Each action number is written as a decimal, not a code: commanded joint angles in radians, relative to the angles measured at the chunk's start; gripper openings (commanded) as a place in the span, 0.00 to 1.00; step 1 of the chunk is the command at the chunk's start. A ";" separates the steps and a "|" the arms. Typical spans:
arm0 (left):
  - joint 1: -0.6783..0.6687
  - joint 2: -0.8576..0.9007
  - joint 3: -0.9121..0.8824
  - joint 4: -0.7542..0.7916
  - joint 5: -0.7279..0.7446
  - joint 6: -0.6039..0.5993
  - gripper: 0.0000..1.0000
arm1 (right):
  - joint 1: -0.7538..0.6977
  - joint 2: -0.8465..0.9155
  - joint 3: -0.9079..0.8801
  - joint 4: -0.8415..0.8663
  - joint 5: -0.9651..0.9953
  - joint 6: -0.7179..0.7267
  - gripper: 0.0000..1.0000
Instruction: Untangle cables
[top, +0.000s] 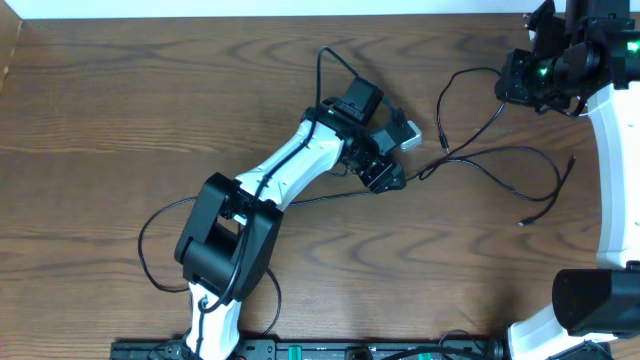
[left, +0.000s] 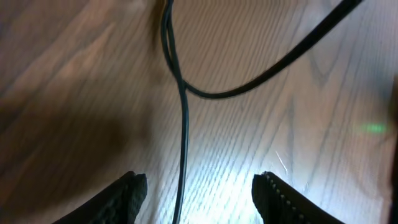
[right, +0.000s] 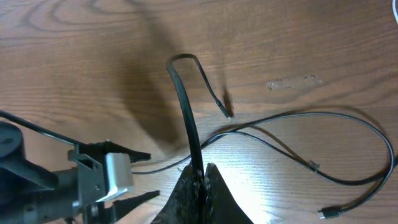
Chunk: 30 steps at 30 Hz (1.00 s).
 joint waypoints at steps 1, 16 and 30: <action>-0.014 0.062 -0.003 0.024 0.015 0.016 0.60 | 0.003 0.000 0.011 -0.002 -0.007 -0.016 0.01; -0.042 0.121 -0.003 0.092 0.007 0.001 0.46 | 0.003 0.000 0.011 -0.012 -0.007 -0.019 0.01; -0.089 0.130 0.000 0.118 -0.251 -0.183 0.07 | 0.002 0.000 0.011 -0.016 -0.006 -0.031 0.01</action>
